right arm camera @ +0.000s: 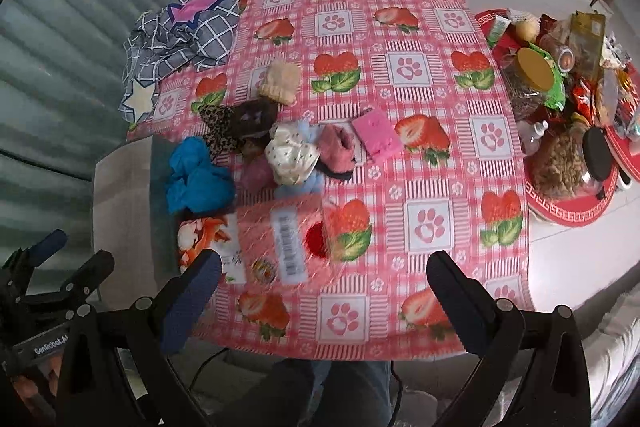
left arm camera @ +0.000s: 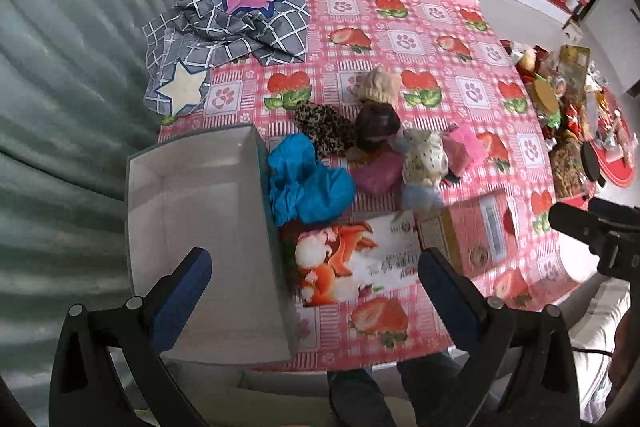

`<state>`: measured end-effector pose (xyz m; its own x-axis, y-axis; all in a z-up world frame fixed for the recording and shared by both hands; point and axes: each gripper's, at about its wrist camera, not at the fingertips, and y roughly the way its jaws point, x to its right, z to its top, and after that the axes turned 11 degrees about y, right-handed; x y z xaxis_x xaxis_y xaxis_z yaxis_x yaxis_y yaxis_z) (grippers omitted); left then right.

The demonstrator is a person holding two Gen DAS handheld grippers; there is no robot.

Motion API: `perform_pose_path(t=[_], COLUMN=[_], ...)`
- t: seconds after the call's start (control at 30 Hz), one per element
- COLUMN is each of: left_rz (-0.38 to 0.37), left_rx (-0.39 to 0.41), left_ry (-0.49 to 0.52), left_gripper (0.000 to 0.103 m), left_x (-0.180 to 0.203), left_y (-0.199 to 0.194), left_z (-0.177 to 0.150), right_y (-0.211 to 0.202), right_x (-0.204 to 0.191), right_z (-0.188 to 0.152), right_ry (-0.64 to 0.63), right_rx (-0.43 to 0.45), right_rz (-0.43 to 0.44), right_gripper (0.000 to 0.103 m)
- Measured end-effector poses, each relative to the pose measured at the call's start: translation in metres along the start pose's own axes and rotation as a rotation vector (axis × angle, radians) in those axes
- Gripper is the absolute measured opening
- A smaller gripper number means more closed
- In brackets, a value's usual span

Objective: Organize soft objects
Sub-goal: 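Move both grippers toward the pile of soft items on the tablecloth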

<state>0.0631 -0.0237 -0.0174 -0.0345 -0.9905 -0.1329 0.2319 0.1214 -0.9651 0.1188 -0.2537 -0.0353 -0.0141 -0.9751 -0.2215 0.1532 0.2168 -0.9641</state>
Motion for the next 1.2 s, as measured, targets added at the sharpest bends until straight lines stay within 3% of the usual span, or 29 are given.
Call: perform_pose_path(t=[0.33,0.63,1.2], left_rz=[-0.014,-0.024,-0.014], left_rx=[-0.055,-0.116,-0.157], left_ry=[-0.009,-0.017,-0.003], left_gripper=[0.103,0.103,0.103], left_x=[0.023,0.030,0.039], left_y=[0.028,0.048,0.071], left_z=[0.045,0.066,0.103], right_y=[0.036,0.055,0.083], right_x=[0.027,0.033,0.044], right_z=[0.041,0.066,0.099], right_ry=[0.028,0.015,0.025], right_rx=[-0.104,-0.138,-0.198], right_rz=[0.021,0.008,-0.004], right_gripper=[0.103,0.103,0.103])
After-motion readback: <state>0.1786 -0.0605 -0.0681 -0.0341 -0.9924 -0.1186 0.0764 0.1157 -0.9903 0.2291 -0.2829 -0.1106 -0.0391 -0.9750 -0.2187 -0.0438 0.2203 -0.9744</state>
